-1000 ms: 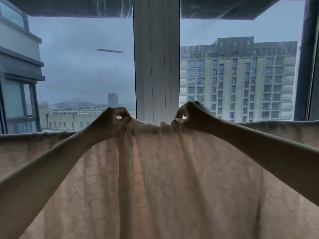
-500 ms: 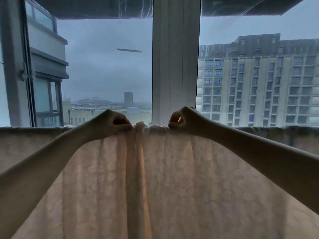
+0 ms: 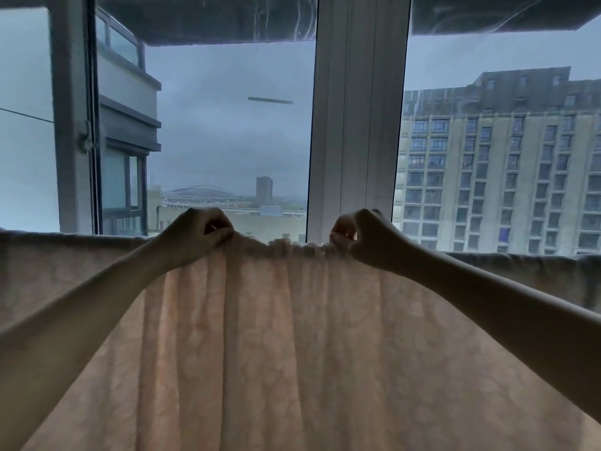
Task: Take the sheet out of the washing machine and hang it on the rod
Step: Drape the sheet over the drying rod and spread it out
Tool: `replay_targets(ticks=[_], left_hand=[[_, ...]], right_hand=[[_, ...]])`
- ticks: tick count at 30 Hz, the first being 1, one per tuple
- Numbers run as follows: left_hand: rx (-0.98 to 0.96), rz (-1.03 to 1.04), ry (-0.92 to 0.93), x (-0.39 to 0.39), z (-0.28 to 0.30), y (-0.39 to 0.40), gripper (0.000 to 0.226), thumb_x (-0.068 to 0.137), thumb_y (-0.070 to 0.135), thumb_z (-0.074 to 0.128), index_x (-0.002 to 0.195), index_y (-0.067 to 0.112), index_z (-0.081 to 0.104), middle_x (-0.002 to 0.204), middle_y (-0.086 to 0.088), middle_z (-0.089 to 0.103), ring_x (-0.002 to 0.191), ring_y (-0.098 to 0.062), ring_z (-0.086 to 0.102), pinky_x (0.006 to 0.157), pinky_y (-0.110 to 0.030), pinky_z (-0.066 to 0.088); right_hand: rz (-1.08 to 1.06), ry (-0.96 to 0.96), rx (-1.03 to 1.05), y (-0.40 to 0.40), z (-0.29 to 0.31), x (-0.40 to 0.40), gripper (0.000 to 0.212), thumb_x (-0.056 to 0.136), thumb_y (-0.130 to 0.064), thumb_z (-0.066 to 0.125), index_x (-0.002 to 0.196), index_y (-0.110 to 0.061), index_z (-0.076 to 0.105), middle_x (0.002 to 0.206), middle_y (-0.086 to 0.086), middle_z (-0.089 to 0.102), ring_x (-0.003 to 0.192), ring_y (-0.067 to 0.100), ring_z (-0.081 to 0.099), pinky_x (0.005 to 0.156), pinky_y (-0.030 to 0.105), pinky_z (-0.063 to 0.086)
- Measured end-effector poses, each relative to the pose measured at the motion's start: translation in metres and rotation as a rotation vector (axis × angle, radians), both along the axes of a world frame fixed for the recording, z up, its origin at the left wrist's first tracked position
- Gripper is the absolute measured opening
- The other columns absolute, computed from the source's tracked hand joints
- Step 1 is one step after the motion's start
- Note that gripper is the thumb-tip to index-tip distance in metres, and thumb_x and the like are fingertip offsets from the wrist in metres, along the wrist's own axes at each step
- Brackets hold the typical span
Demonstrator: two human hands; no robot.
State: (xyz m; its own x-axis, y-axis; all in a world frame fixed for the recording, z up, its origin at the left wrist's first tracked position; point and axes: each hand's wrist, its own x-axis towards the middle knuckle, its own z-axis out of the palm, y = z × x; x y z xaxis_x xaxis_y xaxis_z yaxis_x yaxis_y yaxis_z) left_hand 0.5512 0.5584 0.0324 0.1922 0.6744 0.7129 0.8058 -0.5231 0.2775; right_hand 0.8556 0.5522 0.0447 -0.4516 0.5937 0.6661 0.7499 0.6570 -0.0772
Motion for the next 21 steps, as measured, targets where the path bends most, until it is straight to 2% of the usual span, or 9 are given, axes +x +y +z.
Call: replay_targets(ticks=[4, 6, 8, 11, 13, 16, 18, 19, 21], left_hand=[[-0.101, -0.031, 0.064, -0.011, 0.005, -0.002, 0.007, 0.090, 0.016, 0.063, 0.087, 0.020, 0.067, 0.084, 0.007, 0.067, 0.082, -0.003, 0.061, 0.071, -0.019, 0.044], [-0.133, -0.043, 0.112, -0.017, 0.008, -0.003, 0.009, 0.091, 0.020, 0.062, 0.085, 0.024, 0.067, 0.084, 0.007, 0.068, 0.079, -0.002, 0.061, 0.069, -0.019, 0.041], [-0.179, -0.059, 0.158, -0.026, 0.008, -0.002, 0.011, 0.091, 0.033, 0.060, 0.086, 0.027, 0.067, 0.084, 0.008, 0.069, 0.076, 0.000, 0.061, 0.068, -0.019, 0.042], [-0.219, -0.058, 0.218, -0.046, 0.004, -0.001, 0.055, 0.071, 0.076, 0.046, 0.089, 0.029, 0.069, 0.081, 0.011, 0.069, 0.074, 0.001, 0.061, 0.069, -0.021, 0.048], [-0.213, -0.058, 0.241, -0.059, 0.004, -0.001, 0.070, 0.062, 0.088, 0.040, 0.092, 0.031, 0.069, 0.079, 0.012, 0.069, 0.073, 0.001, 0.062, 0.067, -0.018, 0.048], [-0.176, -0.133, 0.195, -0.069, 0.006, -0.003, 0.062, 0.065, 0.083, 0.048, 0.094, 0.033, 0.070, 0.080, 0.023, 0.069, 0.081, 0.007, 0.063, 0.068, -0.007, 0.046], [-0.140, -0.163, 0.156, -0.070, 0.005, -0.003, 0.046, 0.069, 0.068, 0.054, 0.095, 0.033, 0.069, 0.074, 0.034, 0.064, 0.083, 0.013, 0.061, 0.069, -0.002, 0.043], [-0.120, -0.178, 0.141, -0.072, 0.004, -0.001, 0.034, 0.071, 0.059, 0.057, 0.092, 0.035, 0.067, 0.070, 0.037, 0.062, 0.082, 0.015, 0.060, 0.069, 0.000, 0.042], [-0.071, -0.198, 0.137, -0.074, 0.004, 0.001, 0.007, 0.080, 0.042, 0.063, 0.085, 0.038, 0.067, 0.066, 0.035, 0.062, 0.079, 0.016, 0.060, 0.066, 0.001, 0.041]], right_hand=[[0.076, 0.006, -0.028, 0.004, 0.008, -0.025, 0.018, 0.092, -0.024, 0.061, 0.098, -0.010, 0.069, 0.094, 0.000, 0.070, 0.069, -0.004, 0.055, 0.063, 0.005, 0.039], [0.097, -0.064, -0.020, 0.008, 0.006, -0.041, 0.020, 0.092, -0.026, 0.060, 0.100, -0.010, 0.069, 0.096, 0.001, 0.069, 0.071, -0.001, 0.055, 0.062, 0.003, 0.038], [0.098, -0.096, -0.005, 0.011, 0.004, -0.056, 0.021, 0.092, -0.027, 0.061, 0.099, -0.009, 0.069, 0.094, 0.003, 0.070, 0.073, 0.004, 0.057, 0.062, 0.004, 0.038], [0.082, -0.095, 0.023, 0.013, 0.000, -0.072, 0.021, 0.091, -0.027, 0.061, 0.095, -0.008, 0.069, 0.088, 0.002, 0.068, 0.072, 0.008, 0.060, 0.060, 0.006, 0.039], [0.062, -0.102, 0.027, 0.014, -0.002, -0.079, 0.017, 0.092, -0.023, 0.061, 0.095, -0.007, 0.068, 0.088, 0.003, 0.068, 0.074, 0.010, 0.062, 0.064, 0.011, 0.045], [-0.019, -0.134, 0.044, 0.015, -0.001, -0.089, 0.013, 0.093, -0.018, 0.058, 0.093, -0.007, 0.065, 0.087, 0.007, 0.068, 0.077, 0.016, 0.064, 0.075, 0.031, 0.055], [-0.071, -0.150, -0.005, 0.014, 0.000, -0.101, 0.015, 0.095, -0.019, 0.053, 0.095, -0.006, 0.062, 0.089, 0.008, 0.066, 0.078, 0.018, 0.063, 0.076, 0.037, 0.056], [-0.076, -0.144, -0.049, 0.013, 0.001, -0.108, 0.017, 0.096, -0.019, 0.051, 0.096, -0.005, 0.061, 0.090, 0.009, 0.066, 0.077, 0.018, 0.063, 0.076, 0.034, 0.056], [-0.076, -0.108, -0.147, 0.011, 0.005, -0.115, 0.018, 0.096, -0.018, 0.052, 0.097, -0.003, 0.062, 0.093, 0.009, 0.067, 0.076, 0.013, 0.062, 0.070, 0.020, 0.052]])
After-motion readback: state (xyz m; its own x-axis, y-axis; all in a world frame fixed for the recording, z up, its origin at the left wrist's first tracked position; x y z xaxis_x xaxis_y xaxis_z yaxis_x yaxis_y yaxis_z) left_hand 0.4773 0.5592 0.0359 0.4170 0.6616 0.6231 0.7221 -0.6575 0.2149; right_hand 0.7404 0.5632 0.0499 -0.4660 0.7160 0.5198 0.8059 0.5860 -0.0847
